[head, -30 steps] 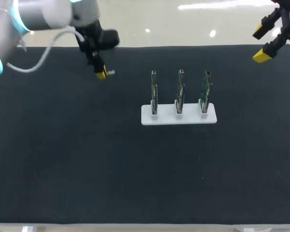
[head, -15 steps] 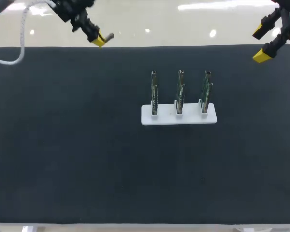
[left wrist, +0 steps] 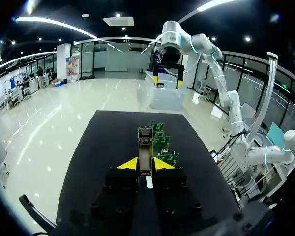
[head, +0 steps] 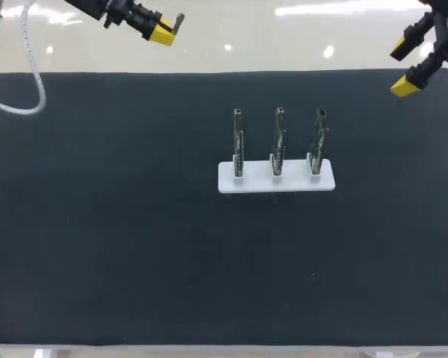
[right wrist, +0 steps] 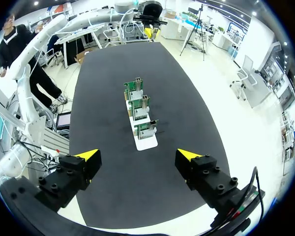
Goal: Pick up the optical module with the left hand, and insert it into the network port with the right hand.
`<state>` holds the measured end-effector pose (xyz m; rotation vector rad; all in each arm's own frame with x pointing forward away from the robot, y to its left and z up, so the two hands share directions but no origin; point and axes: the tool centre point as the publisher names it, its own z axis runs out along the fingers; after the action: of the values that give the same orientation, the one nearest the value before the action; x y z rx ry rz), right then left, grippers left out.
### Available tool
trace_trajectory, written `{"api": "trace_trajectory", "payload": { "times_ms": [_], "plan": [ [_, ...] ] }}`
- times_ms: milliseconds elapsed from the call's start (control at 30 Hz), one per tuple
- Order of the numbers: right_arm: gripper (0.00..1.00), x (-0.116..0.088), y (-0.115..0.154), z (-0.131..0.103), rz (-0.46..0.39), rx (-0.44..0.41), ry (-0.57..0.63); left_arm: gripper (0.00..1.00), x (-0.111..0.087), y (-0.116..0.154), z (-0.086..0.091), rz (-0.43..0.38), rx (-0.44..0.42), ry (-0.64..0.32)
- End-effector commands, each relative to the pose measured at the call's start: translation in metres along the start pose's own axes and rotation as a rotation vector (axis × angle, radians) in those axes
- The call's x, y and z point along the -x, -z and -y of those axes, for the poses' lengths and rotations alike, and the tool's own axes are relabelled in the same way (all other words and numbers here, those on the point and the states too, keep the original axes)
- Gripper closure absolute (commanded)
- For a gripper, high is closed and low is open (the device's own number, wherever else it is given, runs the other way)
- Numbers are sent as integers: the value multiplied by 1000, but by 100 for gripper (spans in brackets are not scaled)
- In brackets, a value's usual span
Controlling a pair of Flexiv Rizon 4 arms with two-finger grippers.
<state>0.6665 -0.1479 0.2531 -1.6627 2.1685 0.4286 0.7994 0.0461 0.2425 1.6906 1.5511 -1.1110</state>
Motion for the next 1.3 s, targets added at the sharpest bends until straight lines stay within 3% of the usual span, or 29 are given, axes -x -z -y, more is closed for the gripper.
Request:
{"api": "trace_trajectory", "payload": {
  "times_ms": [33,167,433,700,767,833,1300],
  "plan": [
    [0,0,0,0,1,0,0,100,2,-6,18,195,391,10],
    [0,0,0,0,1,0,0,100,13,-9,30,248,473,22],
    [0,0,0,0,1,0,0,100,28,-23,45,279,595,51],
    [0,0,0,0,1,0,0,100,37,-33,44,293,727,80],
    [0,0,0,0,1,0,0,100,40,-37,45,308,727,96],
    [0,0,0,0,1,0,0,100,46,-44,50,301,663,63],
    [0,0,0,0,1,0,0,100,46,-44,50,301,663,63]
  ]
}}
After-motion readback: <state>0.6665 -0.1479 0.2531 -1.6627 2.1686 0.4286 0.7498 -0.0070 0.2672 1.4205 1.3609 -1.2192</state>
